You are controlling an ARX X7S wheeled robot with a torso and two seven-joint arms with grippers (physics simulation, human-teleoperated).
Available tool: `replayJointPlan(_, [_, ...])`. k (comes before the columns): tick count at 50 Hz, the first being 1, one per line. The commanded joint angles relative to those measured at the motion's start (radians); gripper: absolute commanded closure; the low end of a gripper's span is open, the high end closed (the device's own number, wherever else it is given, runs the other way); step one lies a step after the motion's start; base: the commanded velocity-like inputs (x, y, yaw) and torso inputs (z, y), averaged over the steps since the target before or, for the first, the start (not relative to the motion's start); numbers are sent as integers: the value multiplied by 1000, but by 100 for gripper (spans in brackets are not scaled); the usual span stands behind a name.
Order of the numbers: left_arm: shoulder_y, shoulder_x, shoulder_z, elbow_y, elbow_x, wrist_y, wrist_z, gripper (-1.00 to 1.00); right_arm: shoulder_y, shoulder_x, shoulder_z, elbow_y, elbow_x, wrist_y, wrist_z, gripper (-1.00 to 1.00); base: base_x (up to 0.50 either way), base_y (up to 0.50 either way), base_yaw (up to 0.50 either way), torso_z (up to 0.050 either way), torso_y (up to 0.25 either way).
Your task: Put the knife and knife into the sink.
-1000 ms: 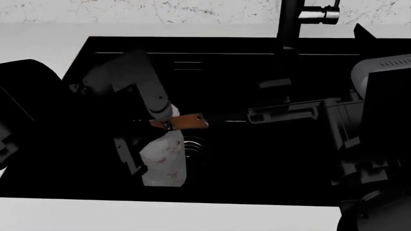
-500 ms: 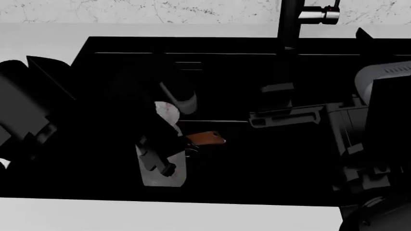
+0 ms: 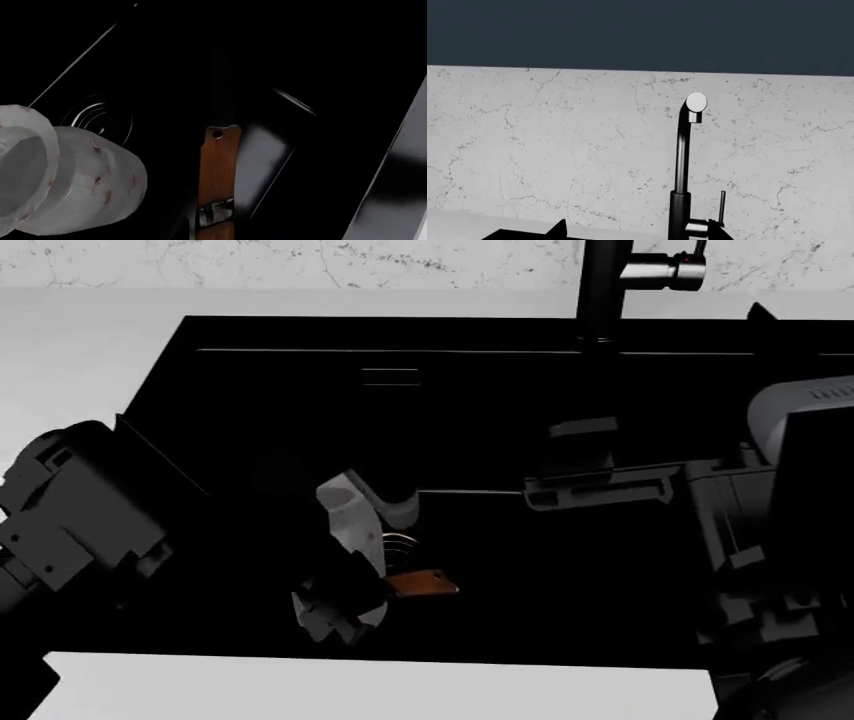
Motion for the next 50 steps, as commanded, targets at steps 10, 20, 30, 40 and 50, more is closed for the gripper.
replayJointPlan(10, [-9,-8,-34,19,-29,-8,-38,-100,-9,7,10,-15,11,-2,9,-100,0,0,0,0,0])
replayJointPlan(20, [-25,-41,-59,96,-61,-34,-44,-100,-4,6,6,-9,8,-5,6,-100,-1,0,0,0,0])
replayJointPlan(30, [-93,-117,-184,187,-136,-55,-91,-100,6,-4,-8,6,0,-11,-2,-100,0,0,0,0,0])
replayJointPlan(40, [-114,-185,-258,298,-154,-42,-182,-100,9,-3,-8,6,4,-9,0,-100,0,0,0,0,0])
replayJointPlan(50, [-76,-254,-340,490,-188,-15,-291,-100,5,5,1,-6,14,-5,8,-100,0,0,0,0,0])
